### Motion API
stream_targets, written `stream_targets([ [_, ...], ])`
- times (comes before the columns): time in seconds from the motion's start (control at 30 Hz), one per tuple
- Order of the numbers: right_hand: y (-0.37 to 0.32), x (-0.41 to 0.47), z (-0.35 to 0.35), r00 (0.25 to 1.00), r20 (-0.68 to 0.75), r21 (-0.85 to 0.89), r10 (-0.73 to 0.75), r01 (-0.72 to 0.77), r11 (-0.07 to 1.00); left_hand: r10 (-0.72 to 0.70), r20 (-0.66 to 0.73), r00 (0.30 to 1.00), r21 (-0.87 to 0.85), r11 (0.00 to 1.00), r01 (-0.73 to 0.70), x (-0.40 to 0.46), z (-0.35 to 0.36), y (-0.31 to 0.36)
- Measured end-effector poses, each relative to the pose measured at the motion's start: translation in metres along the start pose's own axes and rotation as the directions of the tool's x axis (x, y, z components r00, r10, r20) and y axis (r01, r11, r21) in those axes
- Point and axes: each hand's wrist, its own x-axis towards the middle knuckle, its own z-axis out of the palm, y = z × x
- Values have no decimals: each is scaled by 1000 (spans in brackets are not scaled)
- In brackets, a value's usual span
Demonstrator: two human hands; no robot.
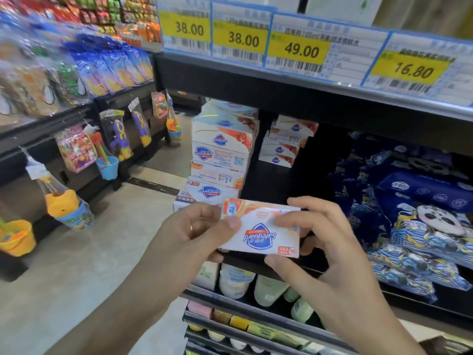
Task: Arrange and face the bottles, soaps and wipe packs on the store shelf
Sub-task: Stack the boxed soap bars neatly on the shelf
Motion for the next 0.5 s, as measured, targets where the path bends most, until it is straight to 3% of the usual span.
stream_targets([
  [0.17, -4, 9, 4, 996, 73, -40, -51, 54, 998, -22, -51, 998, -12, 1000, 21, -2, -16, 0],
  [0.33, -8, 26, 20, 999, 23, 207, 32, -36, 978, -67, -97, 993, -175, 983, 49, 4, -34, -3],
  [0.4, -7, 36, 26, 995, 15, 264, 100, -100, 959, 83, -111, 990, 43, 996, -78, 3, -41, -16],
  [0.47, -4, 47, 34, 989, 10, 267, 145, -142, 953, 239, -98, 966, 363, 912, -189, 0, -48, -29],
  [0.5, -3, 51, 38, 986, 11, 259, 164, -162, 952, 280, -85, 956, 429, 876, -219, 0, -50, -32],
])
